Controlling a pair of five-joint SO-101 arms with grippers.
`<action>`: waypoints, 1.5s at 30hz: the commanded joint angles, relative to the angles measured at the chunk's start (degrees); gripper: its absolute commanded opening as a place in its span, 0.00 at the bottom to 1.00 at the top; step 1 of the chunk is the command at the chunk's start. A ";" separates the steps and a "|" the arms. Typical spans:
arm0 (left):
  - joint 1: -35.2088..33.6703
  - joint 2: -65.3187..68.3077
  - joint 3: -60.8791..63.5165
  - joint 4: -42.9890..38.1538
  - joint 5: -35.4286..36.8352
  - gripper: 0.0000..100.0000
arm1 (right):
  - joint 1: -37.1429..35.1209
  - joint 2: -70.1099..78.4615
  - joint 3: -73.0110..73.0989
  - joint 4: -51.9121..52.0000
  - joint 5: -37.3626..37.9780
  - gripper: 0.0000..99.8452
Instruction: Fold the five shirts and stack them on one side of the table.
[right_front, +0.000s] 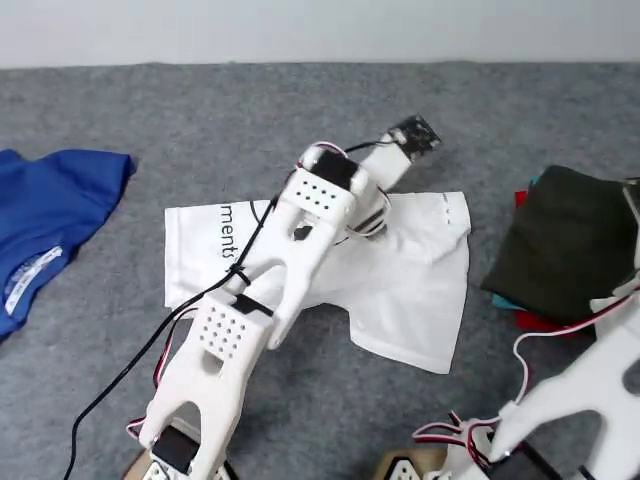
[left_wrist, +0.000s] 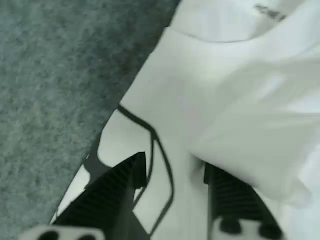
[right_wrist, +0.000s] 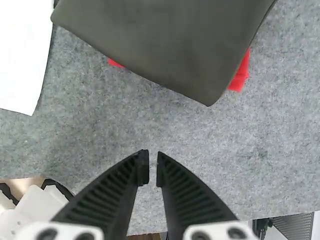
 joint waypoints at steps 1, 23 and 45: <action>-2.02 2.73 -7.08 2.29 0.53 0.20 | 0.31 -2.15 -0.18 2.24 0.18 0.04; -8.18 9.76 -29.32 16.53 0.53 0.20 | 0.22 -1.98 0.44 2.24 0.09 0.04; 7.56 -13.45 3.30 15.30 -1.23 0.20 | 0.22 -2.33 4.48 2.15 0.18 0.04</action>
